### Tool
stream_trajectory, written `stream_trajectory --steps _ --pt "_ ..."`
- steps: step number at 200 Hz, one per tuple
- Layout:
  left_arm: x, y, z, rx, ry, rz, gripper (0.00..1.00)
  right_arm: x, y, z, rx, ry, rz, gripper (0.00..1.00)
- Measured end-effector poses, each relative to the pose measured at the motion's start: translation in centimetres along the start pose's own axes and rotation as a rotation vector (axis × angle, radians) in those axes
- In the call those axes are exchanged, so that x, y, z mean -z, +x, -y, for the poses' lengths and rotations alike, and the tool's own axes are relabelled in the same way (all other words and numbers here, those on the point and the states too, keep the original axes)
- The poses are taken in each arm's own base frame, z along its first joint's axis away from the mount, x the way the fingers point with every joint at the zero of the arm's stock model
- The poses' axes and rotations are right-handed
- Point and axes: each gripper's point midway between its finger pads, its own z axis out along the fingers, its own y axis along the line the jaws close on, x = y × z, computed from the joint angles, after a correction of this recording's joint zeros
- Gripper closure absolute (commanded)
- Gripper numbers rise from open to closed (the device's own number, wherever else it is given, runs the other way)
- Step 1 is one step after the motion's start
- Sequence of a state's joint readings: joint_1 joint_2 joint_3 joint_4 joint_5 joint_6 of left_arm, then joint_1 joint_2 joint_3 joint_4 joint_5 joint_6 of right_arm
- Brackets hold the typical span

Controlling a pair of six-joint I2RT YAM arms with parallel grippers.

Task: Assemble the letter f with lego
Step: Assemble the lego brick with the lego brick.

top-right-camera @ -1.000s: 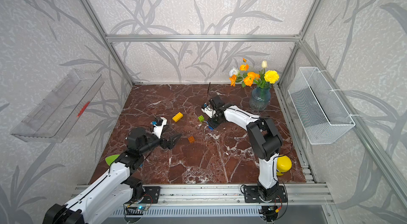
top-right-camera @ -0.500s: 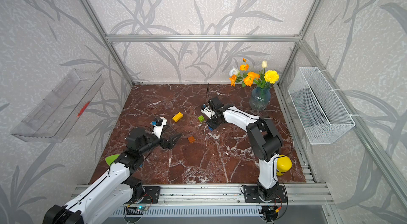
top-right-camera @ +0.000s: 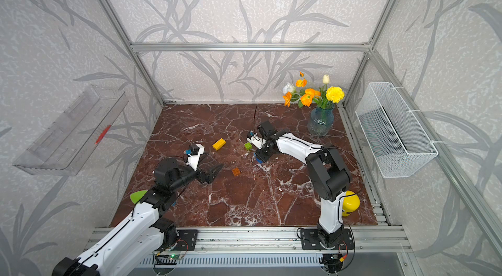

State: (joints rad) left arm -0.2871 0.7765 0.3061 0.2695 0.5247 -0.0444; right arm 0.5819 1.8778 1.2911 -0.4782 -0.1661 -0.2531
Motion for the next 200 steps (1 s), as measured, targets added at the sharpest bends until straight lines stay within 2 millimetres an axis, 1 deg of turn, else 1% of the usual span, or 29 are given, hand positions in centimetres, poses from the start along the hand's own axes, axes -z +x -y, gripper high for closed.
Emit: stream_trajectory --steps 56,110,162,181,200 --pt "0.0 0.0 0.0 0.0 0.0 0.0 0.01 0.2 0.3 -0.2 -0.015 0.006 -0.002 0.71" --pt "-0.1 0.2 -0.1 0.003 0.0 -0.006 0.01 0.2 0.4 -0.2 -0.028 0.006 -0.005 0.56" --pt "-0.2 0.5 -0.1 0.008 0.0 -0.017 0.01 0.1 1.0 -0.3 -0.046 0.0 -0.03 0.46" --pt "-0.3 0.5 -0.1 0.009 0.0 -0.019 0.01 0.4 1.0 -0.4 -0.049 -0.001 -0.029 0.44" --pt "-0.3 0.6 -0.2 0.011 0.0 -0.022 0.01 1.3 0.7 -0.6 -0.05 -0.003 -0.02 0.43"
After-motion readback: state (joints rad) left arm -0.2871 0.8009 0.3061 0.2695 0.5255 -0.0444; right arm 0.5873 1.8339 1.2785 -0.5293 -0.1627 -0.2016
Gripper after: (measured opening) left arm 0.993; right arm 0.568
